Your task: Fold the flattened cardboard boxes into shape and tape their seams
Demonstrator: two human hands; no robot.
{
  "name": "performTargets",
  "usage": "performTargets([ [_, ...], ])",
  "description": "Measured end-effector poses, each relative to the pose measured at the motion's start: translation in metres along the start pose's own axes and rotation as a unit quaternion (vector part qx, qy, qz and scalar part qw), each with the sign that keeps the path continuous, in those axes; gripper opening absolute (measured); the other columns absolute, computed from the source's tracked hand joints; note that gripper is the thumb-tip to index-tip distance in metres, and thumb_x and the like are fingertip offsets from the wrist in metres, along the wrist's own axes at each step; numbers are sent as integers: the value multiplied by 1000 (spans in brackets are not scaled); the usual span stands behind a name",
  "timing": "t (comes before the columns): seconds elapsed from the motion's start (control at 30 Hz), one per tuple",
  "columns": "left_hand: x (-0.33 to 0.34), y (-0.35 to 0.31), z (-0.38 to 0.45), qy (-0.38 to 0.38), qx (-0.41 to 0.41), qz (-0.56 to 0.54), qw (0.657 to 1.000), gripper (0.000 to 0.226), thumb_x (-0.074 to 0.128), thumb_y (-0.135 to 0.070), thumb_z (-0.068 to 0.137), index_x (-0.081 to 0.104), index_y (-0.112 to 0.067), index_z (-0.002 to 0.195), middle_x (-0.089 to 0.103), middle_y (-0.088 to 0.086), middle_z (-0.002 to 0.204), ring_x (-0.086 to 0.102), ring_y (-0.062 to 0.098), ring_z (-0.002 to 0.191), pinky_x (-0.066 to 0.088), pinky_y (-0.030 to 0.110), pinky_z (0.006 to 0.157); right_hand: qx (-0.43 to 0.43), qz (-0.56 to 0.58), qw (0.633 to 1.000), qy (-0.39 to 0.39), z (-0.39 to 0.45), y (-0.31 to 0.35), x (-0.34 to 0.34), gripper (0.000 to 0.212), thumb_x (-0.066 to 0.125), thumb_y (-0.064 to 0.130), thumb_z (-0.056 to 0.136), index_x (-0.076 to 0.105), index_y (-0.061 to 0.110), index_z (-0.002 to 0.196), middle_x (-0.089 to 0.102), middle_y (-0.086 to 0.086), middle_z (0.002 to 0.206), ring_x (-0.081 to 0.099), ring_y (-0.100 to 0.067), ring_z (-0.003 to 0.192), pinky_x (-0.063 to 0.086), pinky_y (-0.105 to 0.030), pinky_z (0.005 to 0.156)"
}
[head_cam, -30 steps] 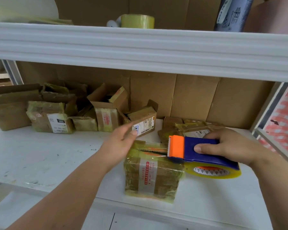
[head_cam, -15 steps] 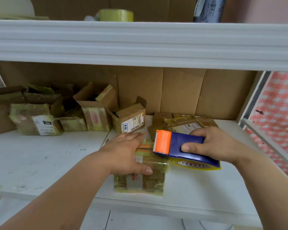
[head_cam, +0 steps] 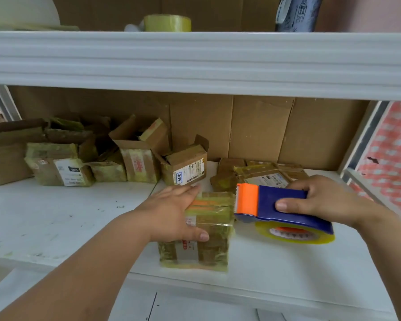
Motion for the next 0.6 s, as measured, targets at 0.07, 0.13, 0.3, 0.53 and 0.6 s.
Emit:
performTargets([
  [0.07,1,4,-1,-1,-9,-8,1000,120,57,-87,66,-8,-40,155,2,-18,164,6,9,148,14,32,122,18,-6,1000,-5,-5,-12,-9,68,67,83,54,76,23,83,74,8,74,70,-8,69,50,-27,66],
  [0.13,1,0,0,-3,-1,4,1000,117,57,-86,68,-9,-42,155,2,-19,163,5,8,148,13,31,122,37,-13,999,3,-7,-21,-11,57,74,75,62,76,23,85,74,7,75,70,-9,70,51,-30,69],
  [0.3,-1,-11,0,4,18,1,1000,103,56,-82,73,-11,-58,148,12,-22,158,11,8,143,17,30,118,42,-35,998,28,-4,-29,1,42,67,67,60,71,29,77,70,17,67,64,2,63,43,-17,60],
  [0.53,2,-4,0,5,-2,-11,1000,100,53,-85,72,-9,-62,146,9,-22,159,10,8,144,20,33,118,19,-54,998,37,-1,-30,0,44,61,71,62,69,31,78,69,23,70,64,4,66,42,-15,61],
  [0.6,1,-3,0,-2,-3,-11,1000,102,54,-84,72,-5,-56,150,10,-21,159,10,8,144,20,33,119,9,-50,998,39,-4,-29,-1,40,61,68,64,68,31,78,68,23,68,63,5,64,40,-12,57],
])
Point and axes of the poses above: each hand's wrist, its own z-axis towards the middle knuckle, its own x-axis out of the palm, y = z × x, the point moved 7 cm from there along z, towards the middle knuckle
